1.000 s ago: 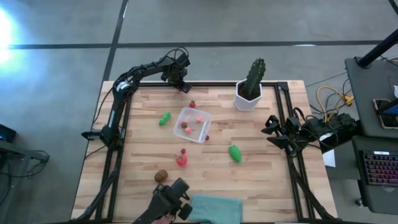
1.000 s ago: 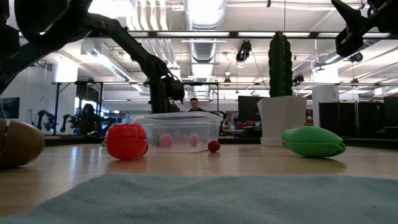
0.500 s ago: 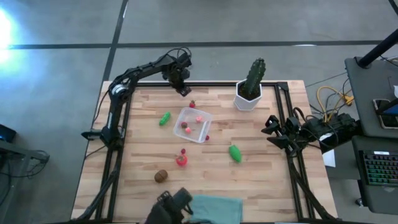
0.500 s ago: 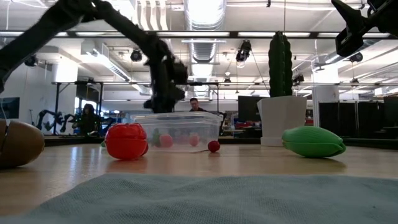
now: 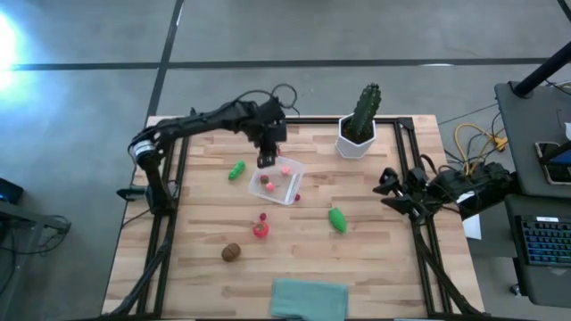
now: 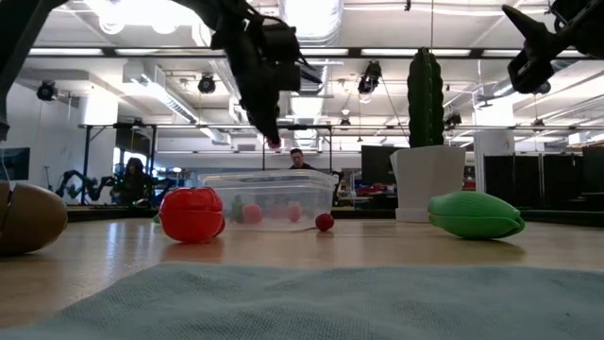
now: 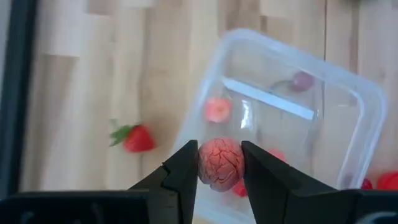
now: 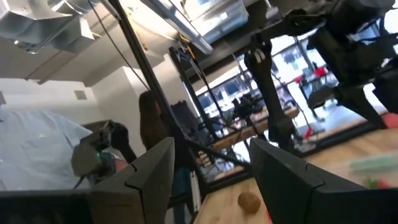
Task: Pick and placing Produce into tupperware
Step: Put the pink peach into the transparent bin, then put the red strawberry into the transparent bin
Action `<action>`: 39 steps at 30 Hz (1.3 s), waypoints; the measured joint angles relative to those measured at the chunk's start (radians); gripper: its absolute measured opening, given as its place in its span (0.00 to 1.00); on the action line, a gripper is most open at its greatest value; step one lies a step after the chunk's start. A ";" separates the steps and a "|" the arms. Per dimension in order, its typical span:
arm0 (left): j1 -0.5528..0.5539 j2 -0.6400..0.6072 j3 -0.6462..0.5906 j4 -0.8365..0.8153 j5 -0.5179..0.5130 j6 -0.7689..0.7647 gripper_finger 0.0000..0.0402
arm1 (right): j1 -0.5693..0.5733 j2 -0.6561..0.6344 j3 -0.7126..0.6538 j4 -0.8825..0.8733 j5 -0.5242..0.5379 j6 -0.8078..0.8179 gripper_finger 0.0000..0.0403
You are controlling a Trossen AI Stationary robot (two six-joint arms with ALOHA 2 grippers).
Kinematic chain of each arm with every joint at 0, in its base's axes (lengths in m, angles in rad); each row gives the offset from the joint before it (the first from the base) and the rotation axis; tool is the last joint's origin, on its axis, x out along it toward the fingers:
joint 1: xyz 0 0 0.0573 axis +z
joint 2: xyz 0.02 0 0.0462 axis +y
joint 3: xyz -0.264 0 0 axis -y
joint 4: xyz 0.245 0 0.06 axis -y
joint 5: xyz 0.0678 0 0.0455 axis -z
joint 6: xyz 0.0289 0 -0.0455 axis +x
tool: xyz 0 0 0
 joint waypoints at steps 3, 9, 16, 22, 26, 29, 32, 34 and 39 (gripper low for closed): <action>-0.020 0.006 -0.068 0.011 -0.002 -0.042 0.24 | 0.000 0.006 0.000 -0.006 0.000 0.035 0.50; -0.035 0.009 -0.158 0.089 -0.008 -0.166 0.26 | 0.000 0.007 0.000 -0.007 -0.015 0.047 0.50; -0.035 0.003 -0.168 0.142 -0.029 -0.284 0.42 | 0.000 0.007 0.000 -0.006 -0.015 0.027 0.50; -0.034 0.003 -0.164 0.138 -0.108 -0.305 0.58 | 0.000 0.007 0.000 -0.004 -0.015 0.024 0.50; -0.033 0.003 -0.130 0.139 -0.142 -0.326 0.61 | 0.000 0.007 0.000 -0.003 -0.009 0.039 0.50; -0.019 0.003 -0.080 0.147 -0.215 -0.387 0.61 | 0.000 0.008 0.000 -0.003 0.011 0.070 0.50; 0.013 0.004 -0.048 0.156 -0.253 -0.486 0.61 | 0.000 0.007 0.000 -0.002 0.012 0.071 0.50; 0.044 0.007 -0.023 0.143 -0.232 -0.572 0.61 | 0.000 0.007 0.000 -0.001 0.012 0.082 0.50; 0.102 0.034 0.011 0.144 -0.196 -0.725 0.61 | 0.000 0.007 0.000 -0.002 0.006 0.111 0.50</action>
